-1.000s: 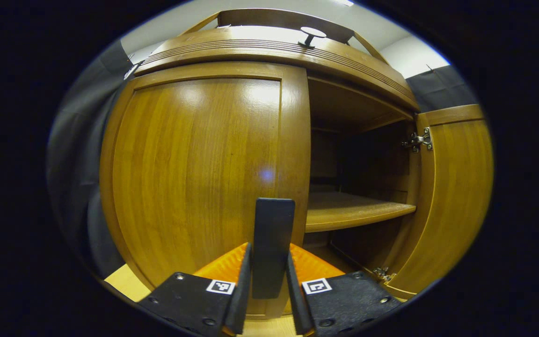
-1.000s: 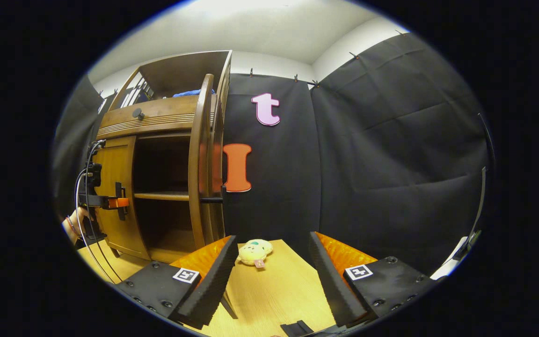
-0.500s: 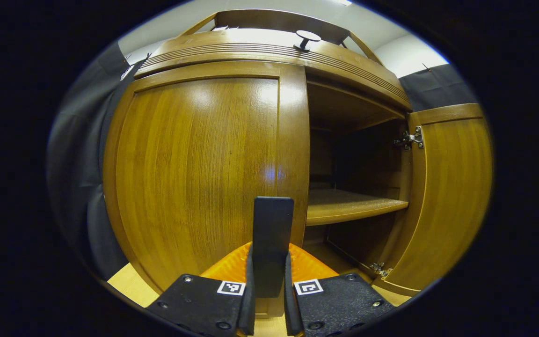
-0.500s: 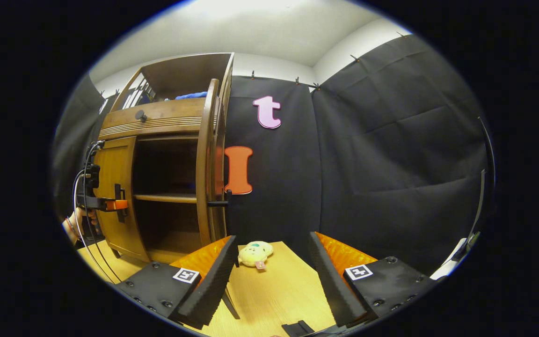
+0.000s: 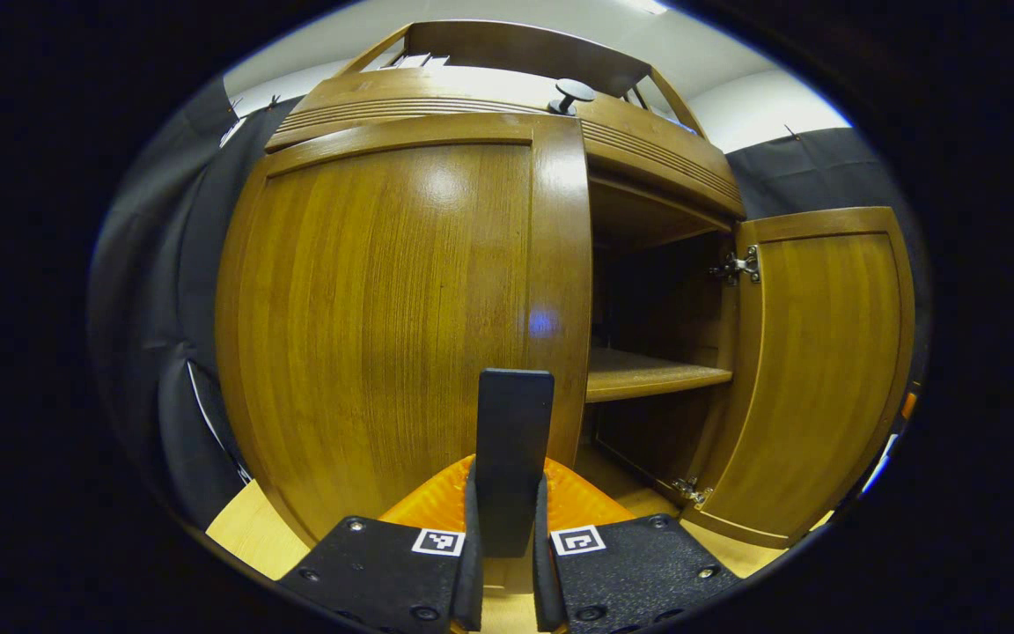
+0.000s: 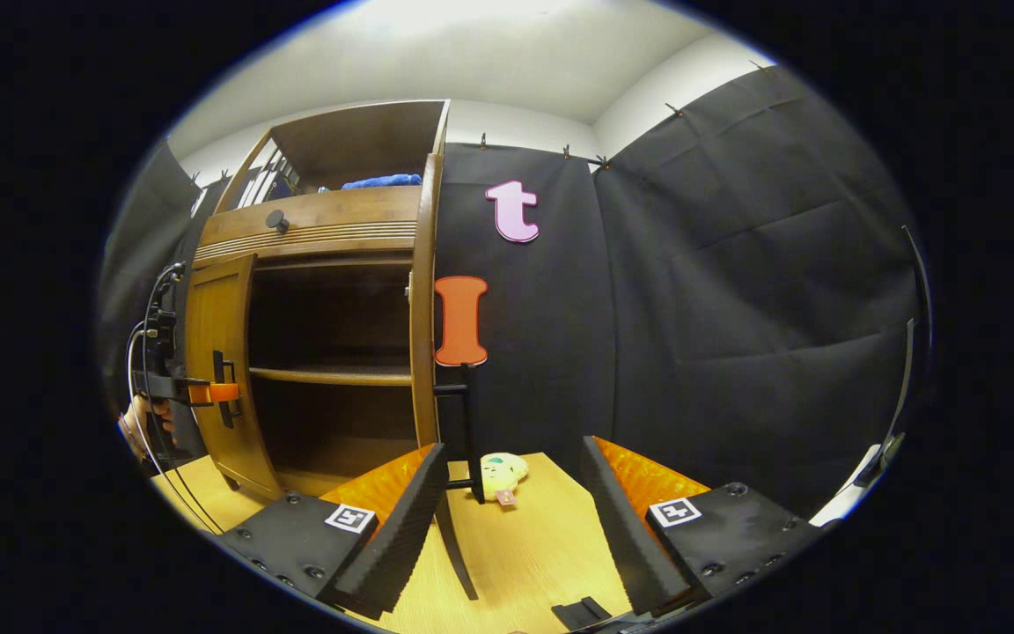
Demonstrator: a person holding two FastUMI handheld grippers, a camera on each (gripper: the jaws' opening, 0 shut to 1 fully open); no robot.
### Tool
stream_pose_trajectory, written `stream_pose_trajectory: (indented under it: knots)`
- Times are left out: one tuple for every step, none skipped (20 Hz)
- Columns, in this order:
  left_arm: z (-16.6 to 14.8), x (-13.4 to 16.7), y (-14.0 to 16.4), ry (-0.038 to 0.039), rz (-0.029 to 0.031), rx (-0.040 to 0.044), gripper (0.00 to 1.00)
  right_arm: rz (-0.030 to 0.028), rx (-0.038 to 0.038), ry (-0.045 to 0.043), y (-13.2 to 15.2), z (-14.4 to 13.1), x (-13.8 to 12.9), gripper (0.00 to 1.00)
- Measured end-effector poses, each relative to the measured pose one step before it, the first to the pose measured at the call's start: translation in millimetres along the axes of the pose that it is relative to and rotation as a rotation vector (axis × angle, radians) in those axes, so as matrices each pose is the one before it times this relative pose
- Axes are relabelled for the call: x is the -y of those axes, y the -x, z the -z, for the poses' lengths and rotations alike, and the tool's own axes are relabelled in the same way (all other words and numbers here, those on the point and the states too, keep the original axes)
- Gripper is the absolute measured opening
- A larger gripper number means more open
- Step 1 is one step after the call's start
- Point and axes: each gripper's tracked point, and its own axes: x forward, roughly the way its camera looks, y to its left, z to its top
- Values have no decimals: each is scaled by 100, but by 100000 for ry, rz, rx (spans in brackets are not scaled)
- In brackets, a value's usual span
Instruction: Open the right door of the double-door shoe cabinet with the right hand, and open the left door with the left hand.
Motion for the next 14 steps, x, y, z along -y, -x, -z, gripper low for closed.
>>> stream_pose_trajectory:
  knots:
    - [37, -49, 670, 169, 978, 9, 22, -488, 502, 350, 152, -290, -587, 98]
    - [5, -147, 611, -93, 771, -131, 23, -653, 522, 370, 82, -290, -698, 100]
    - [-27, -123, 662, -416, 990, -58, 23, -732, 510, 470, 131, -253, -528, 98]
    - [-130, 52, 424, -585, 1118, 28, 23, -670, 486, 615, 127, -164, -529, 93]
    - [-83, -52, 383, -107, 978, 157, 24, -684, 362, 700, 153, -162, -554, 98]
    - [91, -273, 713, 354, 672, 126, 24, -645, 243, 546, 133, 74, -535, 98]
    - [63, -226, 847, 238, 430, 32, 23, -738, 22, 371, -1, -1, -525, 98]
    - [12, -120, 625, 474, 271, 431, 23, -607, -214, 45, -39, 93, -512, 93]
    - [-3, -165, 560, 527, 279, 257, 23, -684, -393, -285, 45, 109, -432, 98]
    - [-3, -184, 368, 683, 288, 280, 22, -758, -385, -556, -46, 113, -492, 93]
    - [-17, -219, 501, 520, 244, -62, 22, -622, -410, -722, -37, 98, -413, 95]
    - [-74, -262, 296, 157, 174, -105, 23, -484, -437, -701, -40, -3, -341, 98]
    - [-83, -306, 590, 19, 95, -33, 23, -298, -345, -622, -10, 72, -333, 100]
    - [-10, -117, 659, -81, 127, 25, 22, -84, -124, -473, -81, -22, -159, 94]
